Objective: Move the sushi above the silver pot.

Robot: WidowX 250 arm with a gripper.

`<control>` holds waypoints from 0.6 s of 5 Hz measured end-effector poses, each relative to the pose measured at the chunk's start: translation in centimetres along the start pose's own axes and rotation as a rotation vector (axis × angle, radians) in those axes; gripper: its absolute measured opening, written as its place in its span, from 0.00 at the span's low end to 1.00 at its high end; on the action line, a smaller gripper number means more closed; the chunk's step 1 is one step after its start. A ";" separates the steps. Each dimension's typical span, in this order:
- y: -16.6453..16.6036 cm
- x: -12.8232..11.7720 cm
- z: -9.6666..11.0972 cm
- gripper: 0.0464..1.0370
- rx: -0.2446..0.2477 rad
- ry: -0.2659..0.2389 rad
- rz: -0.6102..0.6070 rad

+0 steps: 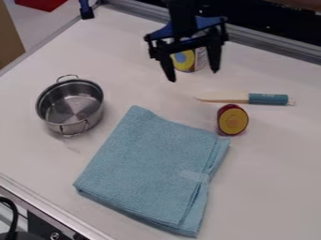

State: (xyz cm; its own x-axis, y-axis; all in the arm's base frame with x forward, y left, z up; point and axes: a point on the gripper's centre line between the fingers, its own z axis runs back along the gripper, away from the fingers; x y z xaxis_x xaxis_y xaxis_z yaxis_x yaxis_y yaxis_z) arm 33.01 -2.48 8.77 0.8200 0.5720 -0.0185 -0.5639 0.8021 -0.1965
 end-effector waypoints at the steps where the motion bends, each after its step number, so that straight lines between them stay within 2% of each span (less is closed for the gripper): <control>1: -2.2 -1.3 -0.4 0.96 0.017 -0.028 0.060; 2: -3.6 -2.0 -2.3 0.96 0.035 -0.021 0.055; 3: -4.1 -2.4 -4.0 0.96 0.104 -0.035 0.043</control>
State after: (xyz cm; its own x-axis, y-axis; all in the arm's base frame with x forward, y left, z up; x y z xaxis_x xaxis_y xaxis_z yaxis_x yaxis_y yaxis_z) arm 33.73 -7.85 5.72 0.7918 0.6107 0.0099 -0.6073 0.7889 -0.0936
